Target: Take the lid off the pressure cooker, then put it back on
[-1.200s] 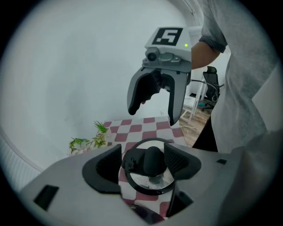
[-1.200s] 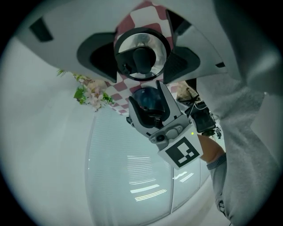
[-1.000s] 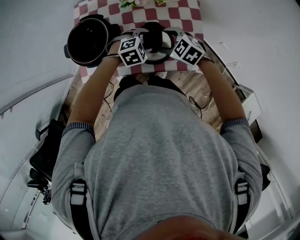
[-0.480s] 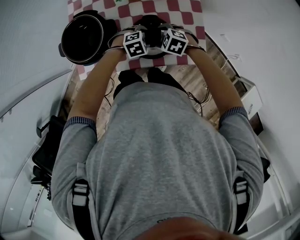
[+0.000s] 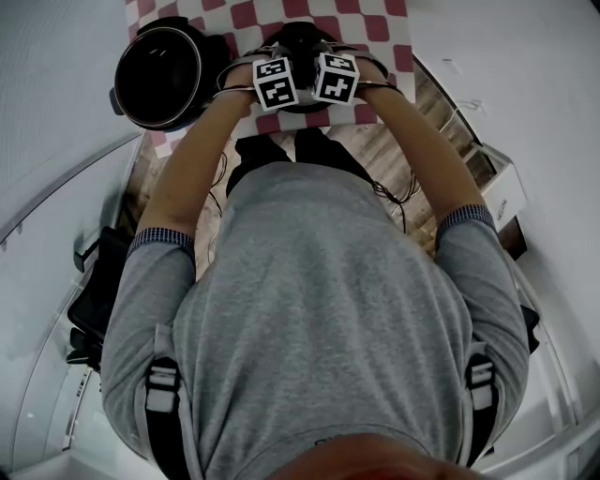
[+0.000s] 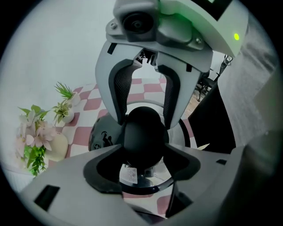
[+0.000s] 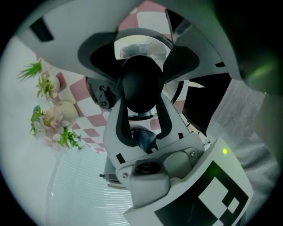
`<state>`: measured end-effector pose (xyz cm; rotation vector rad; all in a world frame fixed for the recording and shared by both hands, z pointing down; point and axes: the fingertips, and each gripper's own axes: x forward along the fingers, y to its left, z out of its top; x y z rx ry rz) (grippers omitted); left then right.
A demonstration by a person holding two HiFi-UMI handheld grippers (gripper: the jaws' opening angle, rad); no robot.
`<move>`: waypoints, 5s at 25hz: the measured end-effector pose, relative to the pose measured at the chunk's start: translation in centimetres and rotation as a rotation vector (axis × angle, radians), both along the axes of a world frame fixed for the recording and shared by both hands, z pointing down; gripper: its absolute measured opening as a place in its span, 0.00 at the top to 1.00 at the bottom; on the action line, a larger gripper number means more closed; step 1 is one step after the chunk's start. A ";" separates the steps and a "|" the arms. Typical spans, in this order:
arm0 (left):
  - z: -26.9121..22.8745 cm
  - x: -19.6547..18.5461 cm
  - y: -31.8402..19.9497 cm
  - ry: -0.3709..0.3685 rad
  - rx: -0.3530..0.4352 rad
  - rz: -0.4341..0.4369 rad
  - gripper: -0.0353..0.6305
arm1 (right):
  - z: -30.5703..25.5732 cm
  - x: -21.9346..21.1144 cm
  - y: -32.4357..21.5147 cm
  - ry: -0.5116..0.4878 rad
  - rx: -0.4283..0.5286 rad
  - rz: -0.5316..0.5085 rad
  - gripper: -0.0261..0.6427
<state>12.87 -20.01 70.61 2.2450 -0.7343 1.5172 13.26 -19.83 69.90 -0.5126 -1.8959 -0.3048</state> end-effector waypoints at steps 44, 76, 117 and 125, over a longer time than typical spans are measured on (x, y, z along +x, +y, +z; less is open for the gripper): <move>-13.5 2.6 2.3 0.076 0.011 0.011 0.50 | -12.6 2.6 2.3 0.067 0.043 -0.055 0.52; -24.7 -15.8 9.4 -0.030 0.076 0.071 0.50 | -23.7 -16.0 9.3 -0.047 0.089 -0.002 0.52; -19.4 -27.1 13.1 0.023 -0.037 0.516 0.50 | -18.6 -27.4 13.3 -0.013 -0.031 0.509 0.53; -19.5 -27.0 13.2 0.056 -0.042 0.494 0.50 | -18.6 -27.4 13.4 -0.022 -0.034 0.468 0.53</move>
